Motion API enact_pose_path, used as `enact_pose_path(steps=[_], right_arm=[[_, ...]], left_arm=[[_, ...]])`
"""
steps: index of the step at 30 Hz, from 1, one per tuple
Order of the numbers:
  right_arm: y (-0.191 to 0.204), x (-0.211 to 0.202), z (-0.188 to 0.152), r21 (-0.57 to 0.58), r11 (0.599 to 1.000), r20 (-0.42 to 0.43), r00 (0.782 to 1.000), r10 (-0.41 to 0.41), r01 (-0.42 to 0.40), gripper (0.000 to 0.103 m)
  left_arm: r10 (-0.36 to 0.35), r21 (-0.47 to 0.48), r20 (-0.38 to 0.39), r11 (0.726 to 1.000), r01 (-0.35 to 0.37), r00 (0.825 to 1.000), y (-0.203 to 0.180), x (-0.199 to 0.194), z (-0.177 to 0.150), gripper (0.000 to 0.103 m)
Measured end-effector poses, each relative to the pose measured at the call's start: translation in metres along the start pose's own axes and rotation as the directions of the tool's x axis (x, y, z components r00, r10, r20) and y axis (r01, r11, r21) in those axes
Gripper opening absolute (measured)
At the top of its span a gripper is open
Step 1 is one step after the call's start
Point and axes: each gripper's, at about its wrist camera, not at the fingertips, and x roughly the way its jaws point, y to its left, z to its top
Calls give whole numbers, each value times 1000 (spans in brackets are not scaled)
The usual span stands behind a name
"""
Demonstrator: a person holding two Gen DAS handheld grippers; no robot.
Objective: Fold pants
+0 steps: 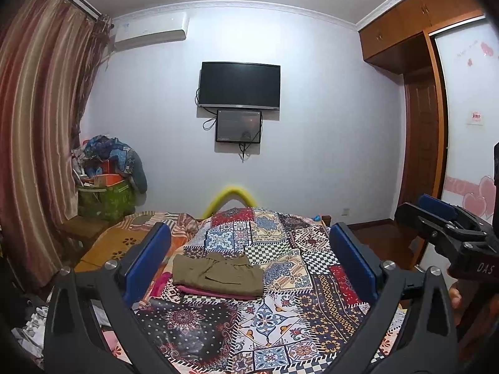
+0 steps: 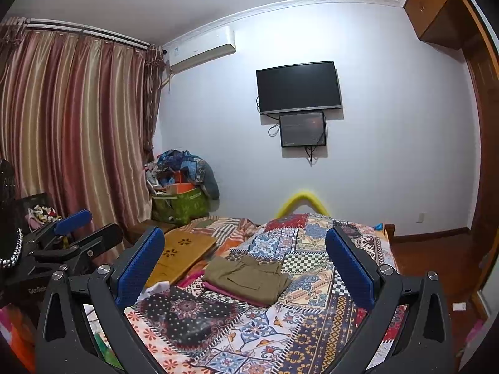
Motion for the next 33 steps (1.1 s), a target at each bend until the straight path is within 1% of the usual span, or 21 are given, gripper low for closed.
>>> enact_pose_path(steps=[14,33], right_arm=[[-2,-1,1,-6,1000,-4,1000,-5,5,103],[-2,-5,-1,-4,1000,2,1000,-20,20,103]], left_arm=[[-4,-5,7,1000,4,1000,1,-1,2,103],[-29,-10,5,1000,29,1000,-2,-3,2,103]])
